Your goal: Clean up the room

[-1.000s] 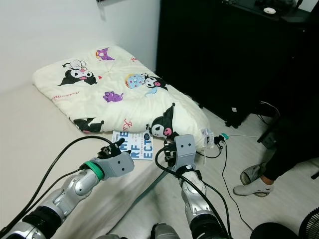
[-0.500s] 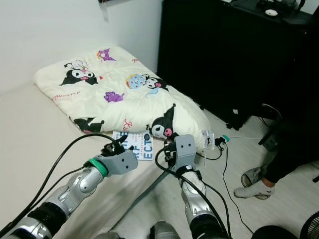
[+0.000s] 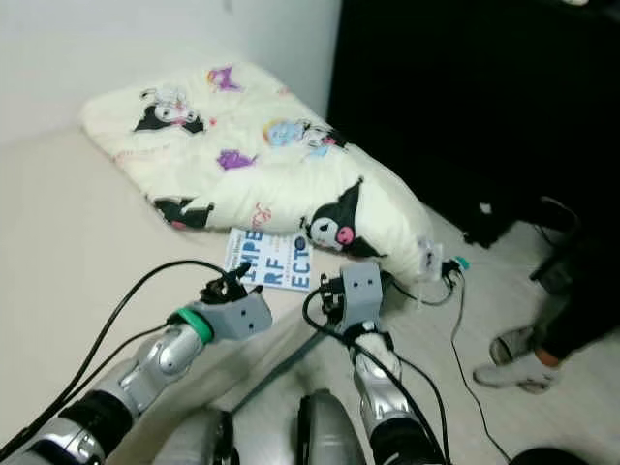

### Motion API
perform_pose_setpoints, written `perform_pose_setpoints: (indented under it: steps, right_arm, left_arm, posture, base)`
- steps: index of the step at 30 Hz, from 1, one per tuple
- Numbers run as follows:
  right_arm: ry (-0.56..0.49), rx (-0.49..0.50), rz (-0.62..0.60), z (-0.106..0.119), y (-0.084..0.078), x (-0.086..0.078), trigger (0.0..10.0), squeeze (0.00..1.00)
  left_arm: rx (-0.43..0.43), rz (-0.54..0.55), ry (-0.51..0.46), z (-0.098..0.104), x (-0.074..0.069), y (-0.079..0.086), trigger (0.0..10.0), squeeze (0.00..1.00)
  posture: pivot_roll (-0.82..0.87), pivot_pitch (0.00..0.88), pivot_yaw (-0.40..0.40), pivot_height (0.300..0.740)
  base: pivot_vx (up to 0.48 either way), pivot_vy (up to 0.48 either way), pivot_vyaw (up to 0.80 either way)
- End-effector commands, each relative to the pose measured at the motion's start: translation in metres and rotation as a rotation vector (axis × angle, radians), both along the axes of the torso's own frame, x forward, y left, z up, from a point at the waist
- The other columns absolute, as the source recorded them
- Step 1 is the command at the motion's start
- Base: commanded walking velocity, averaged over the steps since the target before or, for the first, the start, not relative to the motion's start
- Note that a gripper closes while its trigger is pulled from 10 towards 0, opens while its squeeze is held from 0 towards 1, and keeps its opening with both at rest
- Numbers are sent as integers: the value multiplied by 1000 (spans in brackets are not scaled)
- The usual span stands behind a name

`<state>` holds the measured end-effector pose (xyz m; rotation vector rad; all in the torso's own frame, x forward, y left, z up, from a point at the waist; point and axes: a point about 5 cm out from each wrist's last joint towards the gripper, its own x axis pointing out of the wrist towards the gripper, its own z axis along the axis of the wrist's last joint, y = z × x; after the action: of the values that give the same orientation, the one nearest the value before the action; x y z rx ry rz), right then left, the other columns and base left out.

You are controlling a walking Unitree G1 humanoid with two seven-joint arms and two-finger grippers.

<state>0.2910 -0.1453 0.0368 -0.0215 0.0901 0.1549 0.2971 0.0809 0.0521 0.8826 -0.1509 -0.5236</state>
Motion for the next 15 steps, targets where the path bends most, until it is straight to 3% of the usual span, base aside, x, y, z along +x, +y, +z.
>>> perform_pose_setpoints:
  steps: [1, 15]
  right_arm:
    - [8, 10, -7, -3, 0, -2, 10000, 0]
    - [9, 18, -12, -4, 2, -4, 10000, 0]
  left_arm:
    - [8, -9, -2, -1, 0, -2, 10000, 0]
    - [21, 8, -39, 2, 3, -4, 10000, 0]
  posture:
    - [-35, 24, 39, 630]
    - [-35, 33, 45, 620]
  base:
    - [0, 0, 0]
    - [0, 0, 0]
